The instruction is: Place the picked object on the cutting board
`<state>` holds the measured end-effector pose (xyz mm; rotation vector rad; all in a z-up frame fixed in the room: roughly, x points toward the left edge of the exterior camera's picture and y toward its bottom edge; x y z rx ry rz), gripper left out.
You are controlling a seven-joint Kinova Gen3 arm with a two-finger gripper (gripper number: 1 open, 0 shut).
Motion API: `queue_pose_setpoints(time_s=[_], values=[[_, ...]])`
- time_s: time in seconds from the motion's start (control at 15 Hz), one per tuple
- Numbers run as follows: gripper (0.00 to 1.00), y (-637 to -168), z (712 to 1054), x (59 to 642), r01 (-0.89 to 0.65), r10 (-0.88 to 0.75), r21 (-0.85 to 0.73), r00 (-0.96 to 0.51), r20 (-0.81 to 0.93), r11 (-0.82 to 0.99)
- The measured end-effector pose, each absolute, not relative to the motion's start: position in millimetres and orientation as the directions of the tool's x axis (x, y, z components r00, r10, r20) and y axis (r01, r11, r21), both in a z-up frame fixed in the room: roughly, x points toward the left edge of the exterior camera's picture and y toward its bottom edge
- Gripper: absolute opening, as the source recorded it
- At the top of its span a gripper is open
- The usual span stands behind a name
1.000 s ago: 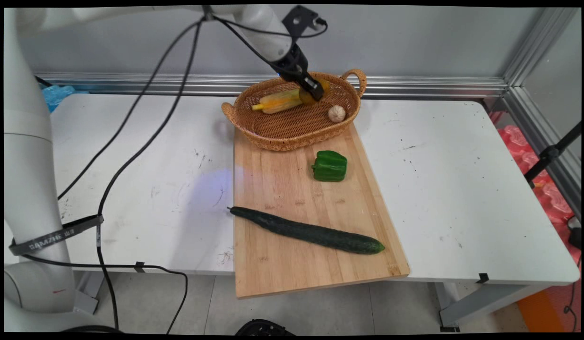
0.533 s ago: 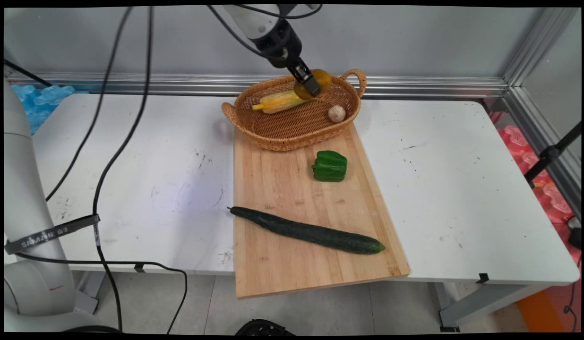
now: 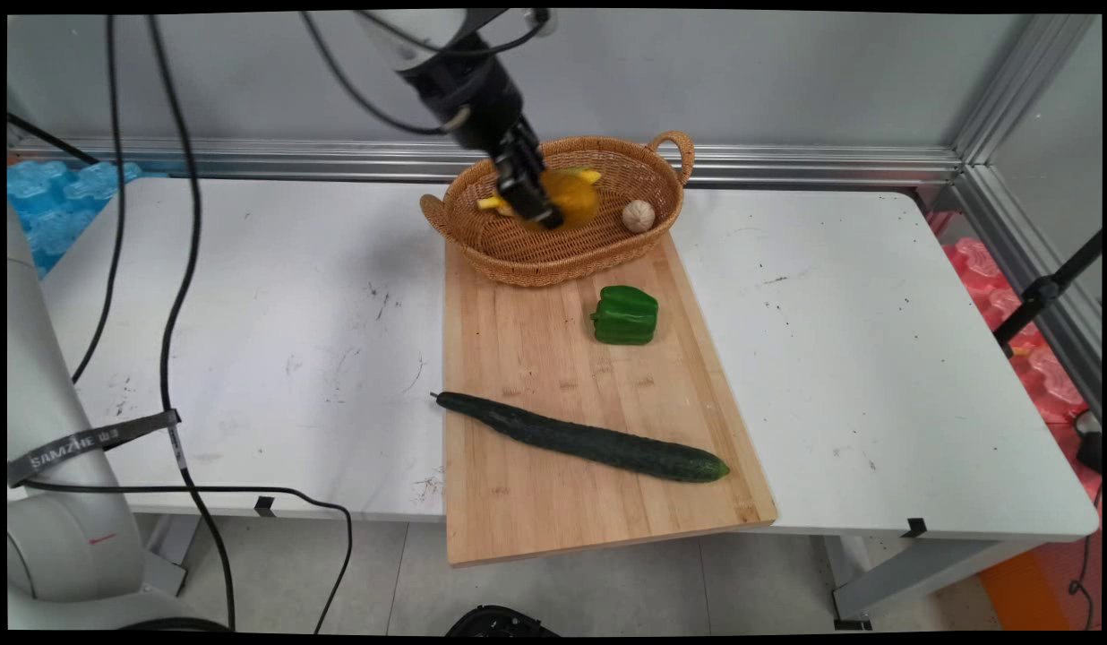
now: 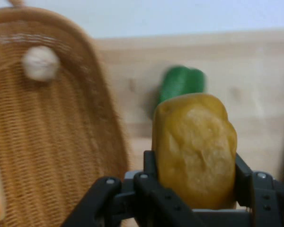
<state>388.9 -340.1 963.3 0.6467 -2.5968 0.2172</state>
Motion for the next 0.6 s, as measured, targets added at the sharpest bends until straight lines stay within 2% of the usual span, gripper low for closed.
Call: queue_pose_setpoints(time_s=[0.27, 0.6], values=[[0.0, -316.5, 955.0, 403.9, -0.325, -0.277, -0.047, -0.864, 0.42, 0.944], [0.0, -312.7, 927.8, 418.1, -0.211, -0.168, -0.074, -0.909, 0.381, 0.975]])
